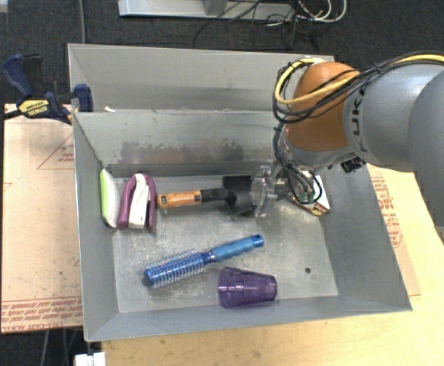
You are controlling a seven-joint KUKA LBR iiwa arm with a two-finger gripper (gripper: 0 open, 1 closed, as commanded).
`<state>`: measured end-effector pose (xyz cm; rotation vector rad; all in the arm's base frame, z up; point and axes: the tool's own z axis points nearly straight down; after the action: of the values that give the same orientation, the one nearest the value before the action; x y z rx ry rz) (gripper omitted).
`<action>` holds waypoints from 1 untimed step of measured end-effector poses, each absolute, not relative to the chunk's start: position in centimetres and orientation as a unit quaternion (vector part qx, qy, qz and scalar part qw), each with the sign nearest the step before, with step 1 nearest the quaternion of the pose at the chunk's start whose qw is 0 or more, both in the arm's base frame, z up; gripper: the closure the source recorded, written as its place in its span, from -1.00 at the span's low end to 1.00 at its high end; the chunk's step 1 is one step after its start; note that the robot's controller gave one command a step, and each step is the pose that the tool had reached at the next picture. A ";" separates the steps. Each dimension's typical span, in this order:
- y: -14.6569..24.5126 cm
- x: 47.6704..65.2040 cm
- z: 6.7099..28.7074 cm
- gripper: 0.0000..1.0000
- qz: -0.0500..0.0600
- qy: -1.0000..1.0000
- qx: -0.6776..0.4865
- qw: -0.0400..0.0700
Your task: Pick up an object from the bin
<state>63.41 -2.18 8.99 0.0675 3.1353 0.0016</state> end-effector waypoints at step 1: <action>-2.9 63.4 18.9 1.00 0.001 1.000 0.027 0.002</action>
Offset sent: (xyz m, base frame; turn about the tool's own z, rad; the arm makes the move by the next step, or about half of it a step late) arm 0.0120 -0.0079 0.0811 0.0335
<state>63.37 -2.91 18.94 0.0839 3.1373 0.0031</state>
